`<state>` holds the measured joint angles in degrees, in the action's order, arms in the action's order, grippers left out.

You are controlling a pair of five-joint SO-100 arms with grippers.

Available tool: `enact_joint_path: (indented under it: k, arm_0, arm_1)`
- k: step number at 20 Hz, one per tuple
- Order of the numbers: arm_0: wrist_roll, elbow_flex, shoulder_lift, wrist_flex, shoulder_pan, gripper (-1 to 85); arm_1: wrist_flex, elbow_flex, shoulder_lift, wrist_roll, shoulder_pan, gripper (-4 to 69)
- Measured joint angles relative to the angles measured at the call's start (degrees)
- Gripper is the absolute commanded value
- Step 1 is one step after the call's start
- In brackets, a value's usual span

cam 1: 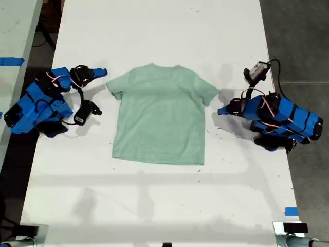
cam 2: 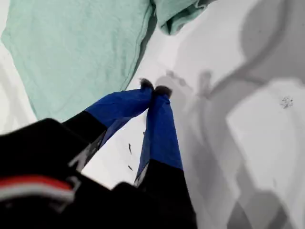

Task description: Fold t shirt

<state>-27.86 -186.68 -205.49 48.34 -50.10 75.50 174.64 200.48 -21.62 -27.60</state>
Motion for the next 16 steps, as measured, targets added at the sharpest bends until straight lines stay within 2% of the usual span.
enact_joint_path:
  k: [4,16]
  arm_0:
    - [0.0,0.0,0.0,0.0,0.0,0.2]
    - [1.1,0.0,0.0,0.3,0.0,0.1]
  arm_1:
    - [0.9,0.0,0.0,3.0,4.0,1.2]
    - [0.9,0.0,0.0,4.0,3.9,0.8]
